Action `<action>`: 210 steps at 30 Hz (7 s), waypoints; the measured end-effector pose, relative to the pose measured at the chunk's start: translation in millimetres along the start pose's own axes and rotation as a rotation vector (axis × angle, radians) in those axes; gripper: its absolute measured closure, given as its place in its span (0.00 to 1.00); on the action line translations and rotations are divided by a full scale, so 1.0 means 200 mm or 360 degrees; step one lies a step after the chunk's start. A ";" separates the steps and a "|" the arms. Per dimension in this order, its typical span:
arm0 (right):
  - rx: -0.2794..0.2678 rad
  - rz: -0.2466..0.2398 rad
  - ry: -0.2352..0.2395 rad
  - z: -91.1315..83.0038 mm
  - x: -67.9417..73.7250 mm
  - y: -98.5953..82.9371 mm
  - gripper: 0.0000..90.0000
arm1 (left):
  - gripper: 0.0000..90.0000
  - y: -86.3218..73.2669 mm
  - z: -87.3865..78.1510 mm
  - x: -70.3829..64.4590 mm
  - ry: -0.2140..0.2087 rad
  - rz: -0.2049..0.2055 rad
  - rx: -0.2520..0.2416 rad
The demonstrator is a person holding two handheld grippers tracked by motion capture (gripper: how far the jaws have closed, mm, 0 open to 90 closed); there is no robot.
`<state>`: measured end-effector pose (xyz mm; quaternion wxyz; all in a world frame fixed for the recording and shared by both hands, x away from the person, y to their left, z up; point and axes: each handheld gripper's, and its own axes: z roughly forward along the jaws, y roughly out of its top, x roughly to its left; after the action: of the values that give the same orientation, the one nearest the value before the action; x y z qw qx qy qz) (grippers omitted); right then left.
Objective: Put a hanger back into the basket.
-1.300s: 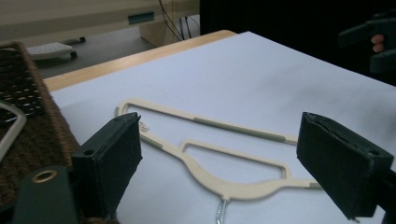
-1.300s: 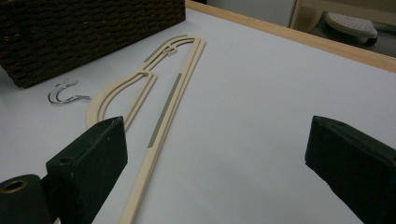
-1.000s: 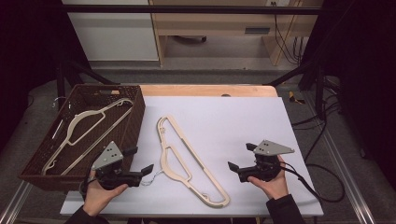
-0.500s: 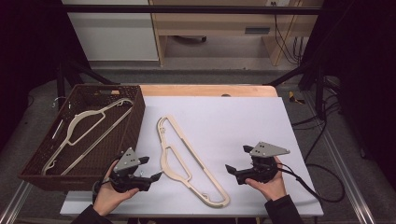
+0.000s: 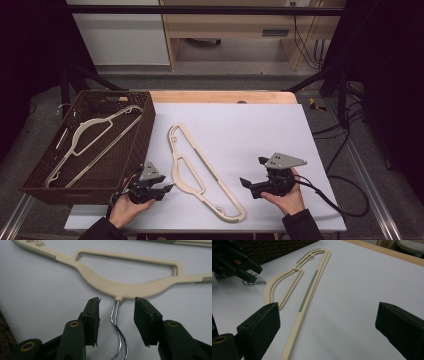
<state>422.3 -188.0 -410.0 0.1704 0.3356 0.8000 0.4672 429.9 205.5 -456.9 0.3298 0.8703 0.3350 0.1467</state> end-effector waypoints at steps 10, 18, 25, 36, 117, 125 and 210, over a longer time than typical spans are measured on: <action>0.0009 -0.0013 0.0010 0.01 0.00 0.00 0.07 | 0.77 0.00 0.06 -0.02 0.0022 -0.0006 0.0090; 0.0019 -0.0007 0.0016 0.02 0.00 -0.01 0.07 | 0.83 0.00 0.08 -0.01 0.0021 -0.0099 0.0076; 0.0016 -0.0012 0.0027 0.02 0.01 -0.01 0.07 | 0.92 0.01 0.08 -0.02 0.0056 -0.0117 0.0092; 0.0030 -0.0010 0.0035 0.03 0.01 -0.01 0.07 | 0.97 0.02 0.06 -0.04 0.0033 -0.0053 0.0095; 0.0361 -0.0168 0.0430 0.33 0.27 0.03 0.88 | 0.17 0.16 -0.37 0.01 -0.0187 -0.0070 -0.0525; 0.0319 -0.0161 0.0442 0.27 0.24 0.07 0.88 | 0.05 0.13 -0.41 0.03 -0.0240 -0.0004 -0.0538; 0.0371 -0.0164 0.0397 0.20 0.26 0.02 0.82 | 0.98 0.24 -0.14 -0.20 -0.0100 -0.0084 -0.0532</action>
<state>409.5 -125.7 -424.2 0.0535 0.2512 0.8798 0.3999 410.2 164.9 -404.8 0.4839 0.7985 0.3182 0.1642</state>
